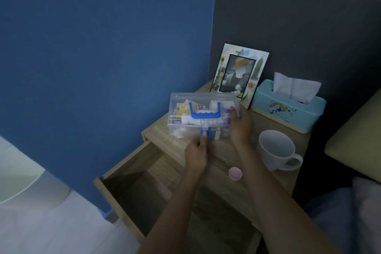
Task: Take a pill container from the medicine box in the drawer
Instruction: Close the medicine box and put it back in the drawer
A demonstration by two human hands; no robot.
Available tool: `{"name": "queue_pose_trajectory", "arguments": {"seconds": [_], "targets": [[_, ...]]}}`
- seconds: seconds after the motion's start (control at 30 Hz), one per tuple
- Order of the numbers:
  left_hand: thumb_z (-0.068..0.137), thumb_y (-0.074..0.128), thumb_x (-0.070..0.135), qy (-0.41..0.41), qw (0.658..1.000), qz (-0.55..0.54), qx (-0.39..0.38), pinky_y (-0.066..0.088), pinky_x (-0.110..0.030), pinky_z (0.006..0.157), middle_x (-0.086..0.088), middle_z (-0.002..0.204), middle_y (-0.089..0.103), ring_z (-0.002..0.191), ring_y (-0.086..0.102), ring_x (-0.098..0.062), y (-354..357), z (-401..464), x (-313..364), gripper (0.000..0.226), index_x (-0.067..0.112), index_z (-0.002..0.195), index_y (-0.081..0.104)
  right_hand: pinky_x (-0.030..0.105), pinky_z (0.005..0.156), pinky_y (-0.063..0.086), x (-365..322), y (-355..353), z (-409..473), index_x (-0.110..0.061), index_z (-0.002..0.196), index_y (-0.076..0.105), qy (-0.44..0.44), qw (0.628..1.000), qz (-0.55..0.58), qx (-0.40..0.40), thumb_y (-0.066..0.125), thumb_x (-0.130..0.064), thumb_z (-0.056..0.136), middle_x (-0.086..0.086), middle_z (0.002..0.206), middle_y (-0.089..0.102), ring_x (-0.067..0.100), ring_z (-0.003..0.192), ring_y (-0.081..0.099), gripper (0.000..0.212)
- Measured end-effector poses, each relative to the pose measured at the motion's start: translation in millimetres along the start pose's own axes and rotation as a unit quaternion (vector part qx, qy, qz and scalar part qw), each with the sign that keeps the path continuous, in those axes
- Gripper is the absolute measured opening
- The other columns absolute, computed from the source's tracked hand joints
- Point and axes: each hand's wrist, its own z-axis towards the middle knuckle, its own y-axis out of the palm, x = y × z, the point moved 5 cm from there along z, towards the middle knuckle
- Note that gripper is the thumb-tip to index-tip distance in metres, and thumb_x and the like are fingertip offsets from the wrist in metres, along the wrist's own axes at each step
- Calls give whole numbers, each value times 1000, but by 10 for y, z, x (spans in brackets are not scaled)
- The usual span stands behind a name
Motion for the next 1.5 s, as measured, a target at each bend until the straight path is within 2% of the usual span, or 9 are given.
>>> {"name": "queue_pose_trajectory", "arguments": {"seconds": [0.3, 0.53, 0.83, 0.93, 1.03, 1.13, 1.2, 1.33, 1.5], "targets": [[98, 47, 27, 35, 997, -55, 41, 49, -22, 61, -1, 65, 64, 59, 58, -10, -29, 75, 178, 34, 7, 79, 67, -3, 46, 36, 2, -10, 23, -15, 106, 63, -22, 1000, 13, -4, 51, -20, 96, -17, 73, 55, -10, 61, 50, 17], [96, 44, 43, 31, 994, 63, 87, 46, -28, 63, -6, 71, 66, 71, 63, -21, -28, 243, 240, 48, 7, 76, 69, 9, 51, 41, 27, -11, 45, -13, 111, 63, -24, 1000, -5, -20, 48, -24, 97, -3, 88, 63, -5, 65, 54, 24], [98, 33, 47, -46, 993, -87, -72, 47, -30, 71, -7, 67, 63, 65, 58, -16, 99, 265, 8, 56, 6, 83, 68, -2, 51, 39, 2, -26, 36, -13, 112, 64, -40, 999, -7, -24, 47, -22, 97, -8, 83, 61, -9, 68, 52, 24], [98, 23, 52, -42, 992, -20, -113, 47, -32, 69, -5, 73, 63, 67, 59, -16, 48, 231, 108, 56, 17, 80, 62, 6, 53, 41, 25, -23, 26, -16, 114, 63, -22, 999, -6, -25, 47, -24, 97, -9, 84, 61, -7, 69, 54, 24], [92, 18, 65, 62, 979, 192, 30, 40, -28, 62, -1, 72, 63, 67, 59, -14, -248, 290, 410, 68, 17, 75, 63, 18, 58, 44, 27, -8, 37, -19, 110, 62, -5, 999, 3, -36, 49, -25, 96, -14, 80, 59, 6, 75, 62, 20], [93, 34, 58, 172, 947, 172, 208, 37, -26, 52, 4, 65, 59, 60, 55, -9, -652, 364, 743, 48, 22, 68, 56, 33, 69, 55, 21, -30, 115, -22, 100, 63, 17, 999, 14, -26, 55, -23, 92, -3, 86, 67, 21, 84, 66, 12], [94, 46, 46, 206, 936, 147, 243, 46, -31, 72, -3, 90, 66, 87, 60, -18, -820, 510, 784, 35, 16, 89, 62, 39, 77, 56, 32, -50, 169, -18, 111, 63, 42, 999, 8, -16, 57, -31, 90, 5, 107, 69, 20, 89, 65, 24], [93, 53, 40, 86, 974, 116, 174, 35, -31, 101, -15, 136, 53, 128, 47, -28, -883, 892, 551, 55, 2, 132, 48, 35, 86, 49, -41, -48, 349, -14, 129, 53, 70, 997, -27, -16, 55, -48, 87, 9, 127, 62, 24, 105, 61, 54], [95, 46, 46, -79, 995, -65, 18, 44, -38, 95, -16, 128, 60, 114, 58, -33, -712, 1050, 383, 52, 3, 121, 60, 40, 83, 55, -56, 111, 525, -5, 113, 61, 240, 961, -1, -141, 55, -46, 90, 16, 112, 68, 30, 88, 68, 47]]}}
